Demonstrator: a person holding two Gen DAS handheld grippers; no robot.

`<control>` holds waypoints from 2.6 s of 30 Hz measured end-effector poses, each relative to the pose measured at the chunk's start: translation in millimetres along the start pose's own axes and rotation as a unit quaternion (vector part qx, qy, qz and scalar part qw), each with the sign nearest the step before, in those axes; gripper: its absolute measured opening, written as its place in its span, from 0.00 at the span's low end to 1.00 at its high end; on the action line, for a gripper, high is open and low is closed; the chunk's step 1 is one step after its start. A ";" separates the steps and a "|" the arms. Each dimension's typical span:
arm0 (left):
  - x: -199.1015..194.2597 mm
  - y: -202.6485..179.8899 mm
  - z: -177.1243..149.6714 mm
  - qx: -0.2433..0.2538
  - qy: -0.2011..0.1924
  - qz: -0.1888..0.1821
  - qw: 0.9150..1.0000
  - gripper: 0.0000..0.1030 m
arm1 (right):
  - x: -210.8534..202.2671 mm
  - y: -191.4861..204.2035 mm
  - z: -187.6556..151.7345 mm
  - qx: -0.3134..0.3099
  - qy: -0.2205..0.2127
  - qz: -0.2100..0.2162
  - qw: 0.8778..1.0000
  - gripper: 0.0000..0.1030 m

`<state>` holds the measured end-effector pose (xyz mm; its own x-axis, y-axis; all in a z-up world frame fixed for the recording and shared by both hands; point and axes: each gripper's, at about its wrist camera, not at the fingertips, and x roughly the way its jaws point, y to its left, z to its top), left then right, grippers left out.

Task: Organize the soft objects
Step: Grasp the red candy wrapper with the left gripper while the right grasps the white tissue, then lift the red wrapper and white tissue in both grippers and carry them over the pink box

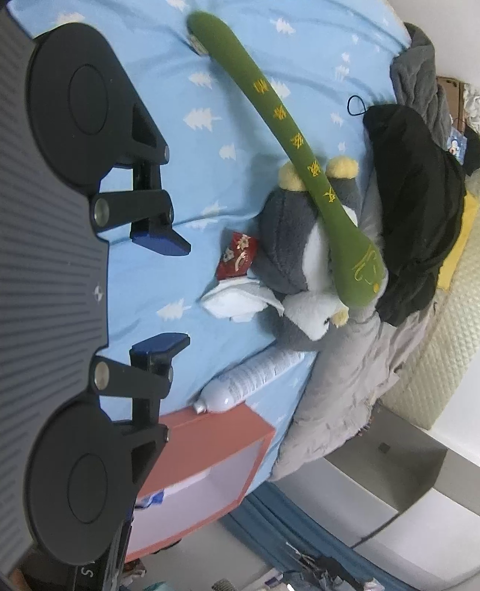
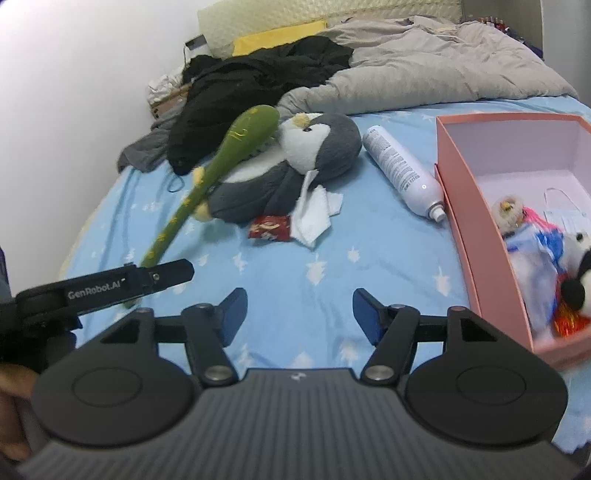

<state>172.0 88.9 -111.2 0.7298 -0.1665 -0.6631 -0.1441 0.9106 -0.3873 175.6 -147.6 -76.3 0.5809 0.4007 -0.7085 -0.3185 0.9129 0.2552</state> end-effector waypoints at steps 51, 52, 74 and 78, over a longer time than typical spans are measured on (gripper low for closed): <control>185.5 29.4 56.3 0.026 0.046 0.040 0.998 0.28 | 218.5 -12.0 70.2 -0.074 0.068 0.004 0.995 0.09; 181.3 29.4 56.2 0.023 0.045 0.042 0.998 0.28 | 214.1 -13.6 70.0 -0.071 0.066 0.002 0.995 0.09; 71.9 -8.0 -2.5 0.055 0.046 0.062 0.996 0.27 | 90.4 -25.6 8.3 -0.047 0.059 -0.045 0.996 0.09; 52.8 -13.1 -16.4 0.056 0.046 0.059 0.996 0.27 | 68.2 -23.3 -4.1 -0.044 0.054 -0.049 0.996 0.09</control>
<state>201.6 62.0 -151.6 0.6472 -0.0845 -0.7577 -0.1466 0.9615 -0.2325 219.5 -141.9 -133.2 0.5306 0.2951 -0.7946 -0.3315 0.9350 0.1259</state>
